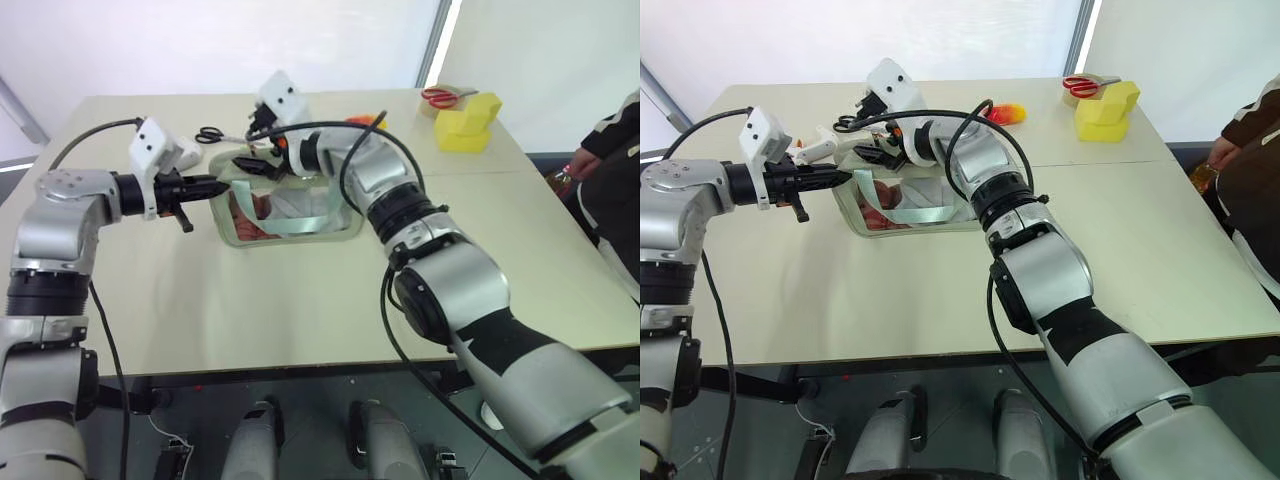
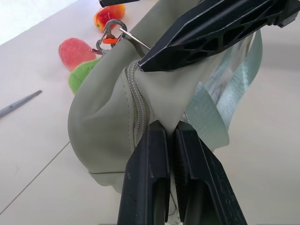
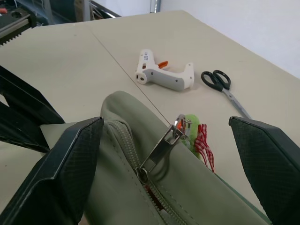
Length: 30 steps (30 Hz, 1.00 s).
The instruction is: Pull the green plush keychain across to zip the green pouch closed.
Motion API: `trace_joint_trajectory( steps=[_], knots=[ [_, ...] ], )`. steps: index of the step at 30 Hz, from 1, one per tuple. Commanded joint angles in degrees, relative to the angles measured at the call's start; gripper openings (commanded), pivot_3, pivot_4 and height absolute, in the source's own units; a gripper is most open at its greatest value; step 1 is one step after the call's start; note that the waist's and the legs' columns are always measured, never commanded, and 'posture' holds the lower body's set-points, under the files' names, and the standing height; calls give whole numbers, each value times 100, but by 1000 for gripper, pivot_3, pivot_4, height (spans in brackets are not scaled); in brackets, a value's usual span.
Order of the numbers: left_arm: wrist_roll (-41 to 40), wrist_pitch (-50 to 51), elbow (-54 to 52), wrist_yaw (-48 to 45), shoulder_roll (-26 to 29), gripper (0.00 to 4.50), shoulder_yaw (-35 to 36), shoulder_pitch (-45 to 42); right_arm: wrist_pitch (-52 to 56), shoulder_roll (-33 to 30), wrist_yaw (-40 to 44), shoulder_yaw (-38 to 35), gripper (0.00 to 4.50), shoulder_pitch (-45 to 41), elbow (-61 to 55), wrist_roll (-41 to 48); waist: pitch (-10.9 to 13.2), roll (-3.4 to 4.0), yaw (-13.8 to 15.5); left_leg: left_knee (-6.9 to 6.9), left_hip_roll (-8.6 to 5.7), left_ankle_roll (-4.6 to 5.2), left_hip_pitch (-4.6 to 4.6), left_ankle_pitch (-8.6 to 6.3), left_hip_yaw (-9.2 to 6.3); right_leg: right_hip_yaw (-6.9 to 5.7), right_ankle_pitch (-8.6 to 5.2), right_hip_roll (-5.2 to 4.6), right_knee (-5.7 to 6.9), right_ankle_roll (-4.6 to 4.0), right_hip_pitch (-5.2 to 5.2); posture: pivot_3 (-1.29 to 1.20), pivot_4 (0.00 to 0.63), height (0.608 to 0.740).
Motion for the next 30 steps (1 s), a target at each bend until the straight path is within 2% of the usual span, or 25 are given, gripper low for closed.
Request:
trace_joint_trajectory(
  steps=[1,6,12,17,25,30],
  knots=[
    [-91,-45,-209,-8,116,0,200,-65,235,32,-65,-194,2641,-215,60,195,0,0,0,0,0,0,0,0,0,0,0,0,0,0,0,0,150,740],
    [-79,-59,-187,-11,96,0,170,-100,346,37,-122,-264,46,-245,147,256,0,0,0,0,0,-2,0,-1,0,0,0,0,-1,0,0,0,150,740],
    [-75,-62,-187,-8,88,0,159,-111,456,12,140,-245,46,-235,-23,343,0,0,0,-2,0,-2,-1,-1,0,0,0,0,-8,0,1,0,150,740],
    [-99,-3,-282,26,110,0,196,-53,604,-284,237,-274,46,-108,-746,431,0,0,12,-4,0,-3,-6,-2,0,0,0,0,-13,-2,-1,0,150,740],
    [-122,43,-393,54,186,0,239,98,958,-1426,-495,-278,46,875,-2956,110,-1,-1,58,-5,-2,3,-34,0,0,-2,2,0,-52,-2,-6,0,150,740],
    [-88,-31,-227,38,168,0,168,1,966,-2152,-950,-218,46,1488,-3775,-249,1,1,40,-8,-3,6,-44,0,1,-3,3,0,-53,-1,-20,0,150,740]
  ],
)
